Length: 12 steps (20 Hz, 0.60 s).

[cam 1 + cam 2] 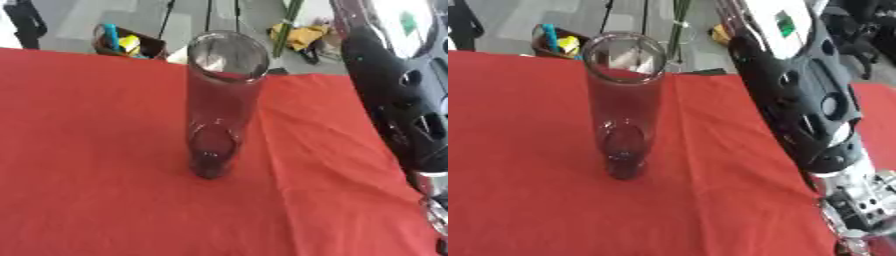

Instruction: Arrange flowers into the vase.

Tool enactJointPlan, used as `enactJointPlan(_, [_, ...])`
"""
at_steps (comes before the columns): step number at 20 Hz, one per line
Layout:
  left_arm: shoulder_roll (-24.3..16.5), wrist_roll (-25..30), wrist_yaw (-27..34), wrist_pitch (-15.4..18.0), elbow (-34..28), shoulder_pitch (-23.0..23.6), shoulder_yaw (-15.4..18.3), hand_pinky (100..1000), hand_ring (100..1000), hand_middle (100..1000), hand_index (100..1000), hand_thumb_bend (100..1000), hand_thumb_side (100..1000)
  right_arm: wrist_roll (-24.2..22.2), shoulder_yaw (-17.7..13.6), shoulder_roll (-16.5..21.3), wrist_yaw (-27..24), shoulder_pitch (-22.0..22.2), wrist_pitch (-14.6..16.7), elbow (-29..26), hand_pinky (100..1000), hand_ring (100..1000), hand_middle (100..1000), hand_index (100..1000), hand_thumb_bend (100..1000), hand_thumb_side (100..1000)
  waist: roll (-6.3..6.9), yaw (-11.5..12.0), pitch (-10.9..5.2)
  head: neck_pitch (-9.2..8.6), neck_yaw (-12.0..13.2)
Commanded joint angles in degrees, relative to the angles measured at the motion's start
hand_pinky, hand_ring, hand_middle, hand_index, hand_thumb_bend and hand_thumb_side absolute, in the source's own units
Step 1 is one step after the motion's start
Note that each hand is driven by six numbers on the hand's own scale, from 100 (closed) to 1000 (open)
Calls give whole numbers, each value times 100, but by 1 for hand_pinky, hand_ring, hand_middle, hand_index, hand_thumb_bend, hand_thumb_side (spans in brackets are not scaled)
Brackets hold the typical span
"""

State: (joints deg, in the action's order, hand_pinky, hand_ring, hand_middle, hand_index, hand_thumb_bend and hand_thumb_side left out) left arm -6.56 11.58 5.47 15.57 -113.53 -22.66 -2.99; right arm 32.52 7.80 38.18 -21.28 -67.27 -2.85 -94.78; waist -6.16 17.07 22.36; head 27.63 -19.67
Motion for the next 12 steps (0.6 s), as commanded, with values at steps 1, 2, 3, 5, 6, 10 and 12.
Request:
enactJointPlan(1, [-67,48,6,0,-106,-70,-80,516,592,802,800,100,968,57,-65,162,-47,-116,18,-103,100,100,100,100,100,602,25,-2,-91,-45,-25])
enactJointPlan(2, [-68,57,2,-4,-106,-64,-81,516,592,802,800,100,968,75,-84,166,-95,-142,15,-94,100,100,100,100,100,602,24,-10,-88,-42,-24])
enactJointPlan(3, [-68,62,0,-6,-106,-61,-81,516,592,802,800,100,967,90,-102,178,-131,-165,21,-100,100,100,100,100,100,602,23,-18,-85,-43,-21])
enactJointPlan(5, [-71,64,-3,-4,-106,-66,-78,516,592,803,800,100,967,117,-121,197,-172,-194,44,-134,100,100,100,100,100,601,21,-21,-76,-51,-18])
enactJointPlan(6, [-71,65,-3,-2,-106,-70,-79,516,592,803,800,100,967,133,-126,200,-183,-200,56,-147,100,100,100,100,100,601,20,-20,-71,-53,-20])
enactJointPlan(10, [-65,83,-5,-4,-106,-84,-89,516,592,803,799,100,968,161,-106,206,-157,-210,102,-153,100,100,100,100,100,599,6,9,-44,-101,-45])
enactJointPlan(12, [-65,94,-6,-2,-106,-95,-95,516,592,803,799,100,969,169,-105,207,-146,-227,120,-125,100,100,100,100,100,599,-5,31,-26,-117,-57])
